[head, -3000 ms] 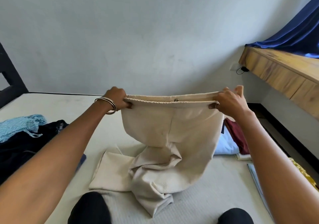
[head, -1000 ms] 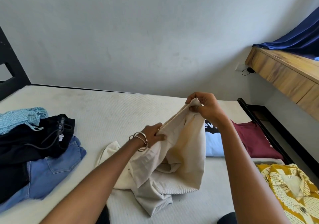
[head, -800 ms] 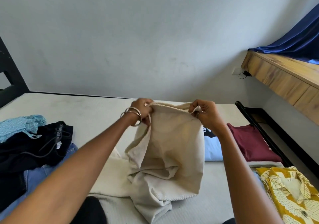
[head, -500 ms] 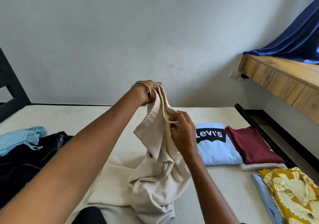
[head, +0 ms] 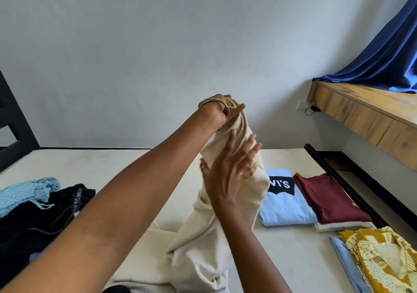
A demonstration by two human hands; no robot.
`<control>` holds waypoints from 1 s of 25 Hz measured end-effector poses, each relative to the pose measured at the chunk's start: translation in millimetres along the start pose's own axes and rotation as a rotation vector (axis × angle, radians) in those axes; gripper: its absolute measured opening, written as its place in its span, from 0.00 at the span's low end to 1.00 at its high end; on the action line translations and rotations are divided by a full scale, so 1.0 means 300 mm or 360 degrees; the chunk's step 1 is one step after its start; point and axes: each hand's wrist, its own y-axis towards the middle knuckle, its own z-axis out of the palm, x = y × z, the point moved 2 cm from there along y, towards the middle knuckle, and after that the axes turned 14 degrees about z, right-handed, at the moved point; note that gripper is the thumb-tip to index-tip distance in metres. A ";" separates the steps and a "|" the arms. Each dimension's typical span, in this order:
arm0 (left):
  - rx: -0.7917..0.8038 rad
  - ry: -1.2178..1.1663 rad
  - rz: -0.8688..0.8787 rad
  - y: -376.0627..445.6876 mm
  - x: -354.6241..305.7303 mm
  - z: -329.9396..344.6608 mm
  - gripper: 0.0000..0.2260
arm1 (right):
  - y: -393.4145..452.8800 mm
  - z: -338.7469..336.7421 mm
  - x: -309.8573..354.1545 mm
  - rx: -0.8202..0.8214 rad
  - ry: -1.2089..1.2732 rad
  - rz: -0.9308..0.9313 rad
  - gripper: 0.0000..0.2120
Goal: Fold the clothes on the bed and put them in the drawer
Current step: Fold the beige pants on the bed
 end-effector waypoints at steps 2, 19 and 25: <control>-0.0026 0.0226 0.0039 -0.003 -0.034 0.009 0.10 | 0.079 -0.019 -0.049 -0.0077 0.0510 0.0040 0.47; -0.0426 0.0743 0.0346 -0.005 -0.097 -0.095 0.17 | 0.137 -0.084 -0.232 0.0835 0.1523 -0.0029 0.34; -0.0518 0.0829 0.0530 -0.012 -0.066 -0.029 0.16 | 0.177 -0.213 -0.196 0.0120 0.1418 -0.0072 0.12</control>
